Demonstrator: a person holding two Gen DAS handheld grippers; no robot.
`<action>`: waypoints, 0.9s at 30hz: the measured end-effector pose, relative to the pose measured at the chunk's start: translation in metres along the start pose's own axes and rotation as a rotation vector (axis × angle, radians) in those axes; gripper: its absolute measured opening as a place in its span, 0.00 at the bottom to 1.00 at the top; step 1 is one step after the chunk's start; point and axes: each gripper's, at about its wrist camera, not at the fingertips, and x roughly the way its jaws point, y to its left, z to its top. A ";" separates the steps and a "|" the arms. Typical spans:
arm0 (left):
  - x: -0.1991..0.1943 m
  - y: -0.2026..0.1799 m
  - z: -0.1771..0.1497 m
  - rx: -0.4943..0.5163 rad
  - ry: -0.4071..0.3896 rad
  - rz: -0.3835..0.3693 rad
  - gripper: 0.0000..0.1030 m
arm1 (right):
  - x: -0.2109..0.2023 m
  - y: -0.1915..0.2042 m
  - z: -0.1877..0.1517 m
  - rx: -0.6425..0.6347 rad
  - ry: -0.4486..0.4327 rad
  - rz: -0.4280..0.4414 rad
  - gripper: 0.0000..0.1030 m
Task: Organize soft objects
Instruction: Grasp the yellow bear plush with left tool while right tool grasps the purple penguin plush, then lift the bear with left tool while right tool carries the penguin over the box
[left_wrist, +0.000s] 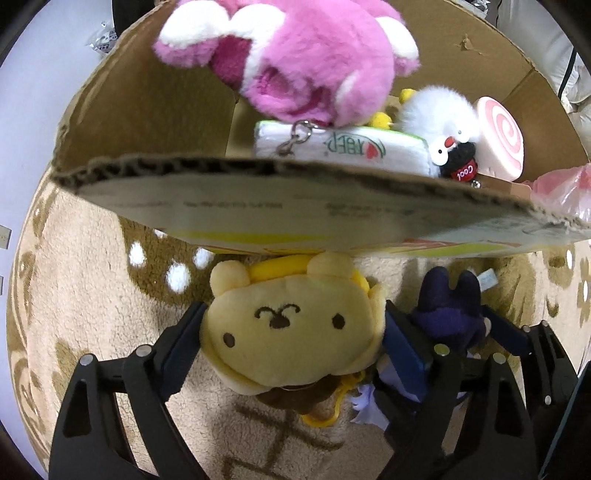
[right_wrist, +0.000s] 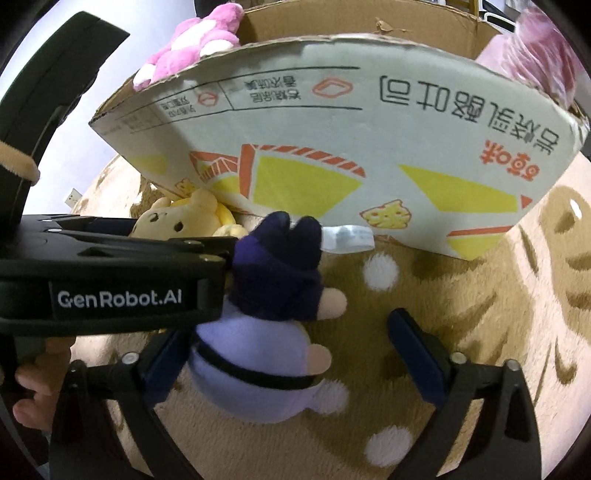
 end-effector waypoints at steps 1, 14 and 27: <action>-0.001 0.000 -0.001 -0.002 -0.001 -0.003 0.85 | -0.002 -0.001 0.000 0.009 0.001 0.016 0.86; -0.026 0.015 -0.009 -0.047 -0.039 -0.029 0.83 | -0.021 0.006 -0.002 -0.022 -0.037 0.036 0.53; -0.086 0.020 -0.033 -0.051 -0.199 0.011 0.83 | -0.074 -0.013 -0.004 -0.019 -0.151 -0.040 0.53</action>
